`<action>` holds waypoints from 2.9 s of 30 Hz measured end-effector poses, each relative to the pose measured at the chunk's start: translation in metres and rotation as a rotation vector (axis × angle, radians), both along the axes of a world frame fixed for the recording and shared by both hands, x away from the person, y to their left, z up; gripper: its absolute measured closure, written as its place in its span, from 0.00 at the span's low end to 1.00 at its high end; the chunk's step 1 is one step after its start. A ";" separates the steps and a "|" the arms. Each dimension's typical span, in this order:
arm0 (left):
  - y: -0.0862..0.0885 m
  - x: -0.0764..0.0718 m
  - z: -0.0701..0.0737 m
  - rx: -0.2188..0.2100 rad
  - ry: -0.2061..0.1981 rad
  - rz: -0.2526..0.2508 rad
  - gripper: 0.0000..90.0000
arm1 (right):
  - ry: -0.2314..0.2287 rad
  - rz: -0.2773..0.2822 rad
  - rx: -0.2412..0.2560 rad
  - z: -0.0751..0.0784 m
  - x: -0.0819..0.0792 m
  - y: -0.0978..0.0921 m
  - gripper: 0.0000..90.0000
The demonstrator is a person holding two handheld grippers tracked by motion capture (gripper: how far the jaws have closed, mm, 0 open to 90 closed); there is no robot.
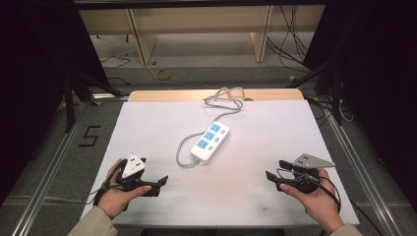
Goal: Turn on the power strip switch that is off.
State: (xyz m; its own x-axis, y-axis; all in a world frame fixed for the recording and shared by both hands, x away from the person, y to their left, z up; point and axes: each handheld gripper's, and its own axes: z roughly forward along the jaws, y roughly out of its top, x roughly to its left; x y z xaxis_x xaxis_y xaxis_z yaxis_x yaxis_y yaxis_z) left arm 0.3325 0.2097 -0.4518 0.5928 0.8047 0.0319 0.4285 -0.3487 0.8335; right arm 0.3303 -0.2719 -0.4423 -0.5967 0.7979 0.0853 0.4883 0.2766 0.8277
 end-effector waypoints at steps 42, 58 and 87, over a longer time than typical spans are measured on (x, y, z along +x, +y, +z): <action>0.000 0.003 0.000 0.012 -0.005 0.057 0.09 | -0.064 0.032 -0.060 0.014 0.016 0.028 1.00; -0.001 0.003 0.000 0.013 -0.002 0.053 0.10 | -0.060 0.040 -0.066 0.016 0.028 0.039 1.00; -0.002 0.003 -0.001 0.018 -0.004 0.043 0.10 | -0.035 0.070 -0.081 0.017 0.051 0.061 1.00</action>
